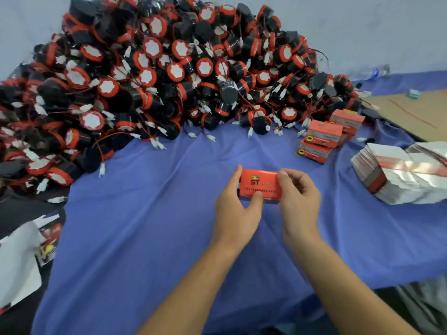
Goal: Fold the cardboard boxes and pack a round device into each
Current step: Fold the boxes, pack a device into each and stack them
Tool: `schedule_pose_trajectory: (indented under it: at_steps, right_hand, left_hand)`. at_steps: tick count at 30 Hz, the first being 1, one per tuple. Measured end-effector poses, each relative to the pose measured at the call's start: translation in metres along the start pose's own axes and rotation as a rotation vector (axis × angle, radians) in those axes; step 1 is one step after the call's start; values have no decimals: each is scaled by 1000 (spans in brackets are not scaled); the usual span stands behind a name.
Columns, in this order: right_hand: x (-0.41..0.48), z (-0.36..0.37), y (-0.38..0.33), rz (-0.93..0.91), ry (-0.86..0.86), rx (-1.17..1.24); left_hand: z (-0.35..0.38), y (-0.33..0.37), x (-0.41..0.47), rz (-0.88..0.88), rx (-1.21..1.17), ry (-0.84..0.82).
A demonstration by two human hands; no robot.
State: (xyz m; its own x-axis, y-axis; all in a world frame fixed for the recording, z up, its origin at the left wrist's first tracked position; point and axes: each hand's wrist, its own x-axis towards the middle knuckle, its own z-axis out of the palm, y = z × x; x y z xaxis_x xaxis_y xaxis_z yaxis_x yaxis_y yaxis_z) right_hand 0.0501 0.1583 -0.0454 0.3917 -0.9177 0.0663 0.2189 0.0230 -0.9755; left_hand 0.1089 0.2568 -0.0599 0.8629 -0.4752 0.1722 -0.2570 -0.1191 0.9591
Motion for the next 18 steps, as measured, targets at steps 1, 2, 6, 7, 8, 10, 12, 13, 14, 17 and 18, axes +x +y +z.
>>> schedule_pose_trajectory:
  at_steps: [1,2,6,7,8,10,12,13,14,17,18]
  right_hand:
    - [11,-5,-2,9,49,15]
    - [23,-10,-3,18,94,31]
    - [69,-25,-7,32,237,47]
    - [81,-28,-8,30,254,29]
    - [93,-30,-8,26,263,5]
    - [115,-36,-5,23,267,-73]
    - [131,-40,2,37,268,-198]
    - [139,-43,7,42,271,-268]
    - [145,-46,13,42,267,-331]
    - [160,-52,29,0,248,-454]
    - [165,-53,32,-30,247,-489]
  left_hand:
    - [13,4,6,5,-17,-8]
    - [25,9,13,10,-33,-12]
    - [67,24,45,58,-98,-17]
    - [77,25,54,73,-96,-12]
    - [87,27,64,83,-91,-7]
    - [108,27,84,71,-75,-24]
    - [127,23,102,36,-41,-90]
    - [136,20,110,23,-13,-127]
    - [144,16,117,13,14,-153]
    - [163,7,134,2,107,-178]
    - [166,4,139,4,129,-178]
